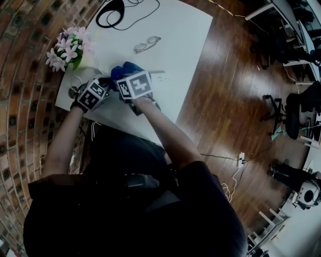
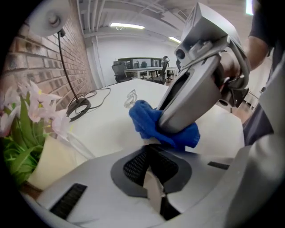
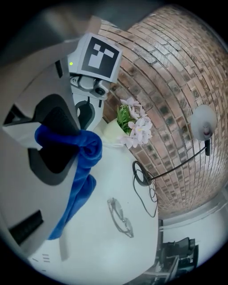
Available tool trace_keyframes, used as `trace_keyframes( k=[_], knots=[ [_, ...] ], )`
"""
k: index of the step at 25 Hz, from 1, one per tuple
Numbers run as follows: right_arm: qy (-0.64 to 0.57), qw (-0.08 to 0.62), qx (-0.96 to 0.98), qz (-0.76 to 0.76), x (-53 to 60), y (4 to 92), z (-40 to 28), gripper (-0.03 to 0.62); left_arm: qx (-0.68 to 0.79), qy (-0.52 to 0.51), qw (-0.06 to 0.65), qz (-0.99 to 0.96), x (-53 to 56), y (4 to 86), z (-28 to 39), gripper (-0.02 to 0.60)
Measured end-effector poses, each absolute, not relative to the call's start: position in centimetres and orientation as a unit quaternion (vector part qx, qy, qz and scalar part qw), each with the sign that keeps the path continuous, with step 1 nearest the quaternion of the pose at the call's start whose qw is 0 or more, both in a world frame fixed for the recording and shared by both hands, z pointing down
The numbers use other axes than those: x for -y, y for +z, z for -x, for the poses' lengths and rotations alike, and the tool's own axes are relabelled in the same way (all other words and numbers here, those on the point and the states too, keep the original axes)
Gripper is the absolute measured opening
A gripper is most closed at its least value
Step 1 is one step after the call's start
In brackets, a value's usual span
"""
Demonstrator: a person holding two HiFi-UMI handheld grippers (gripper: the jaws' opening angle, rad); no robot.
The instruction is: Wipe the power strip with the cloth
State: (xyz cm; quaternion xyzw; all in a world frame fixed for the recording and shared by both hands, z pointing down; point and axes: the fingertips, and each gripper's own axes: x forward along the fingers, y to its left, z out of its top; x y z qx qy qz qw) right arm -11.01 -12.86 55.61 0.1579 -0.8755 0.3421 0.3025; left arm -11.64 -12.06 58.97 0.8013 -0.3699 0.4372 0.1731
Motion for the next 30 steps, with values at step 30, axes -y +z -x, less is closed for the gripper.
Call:
trace_keyframes(
  k=[30],
  knots=[
    [0.240,0.337,0.880,-0.232,17.2,56.5,5.7,0.084,0.512,0.447,0.224,-0.699,14.2,60.2,15.2,0.012]
  ],
)
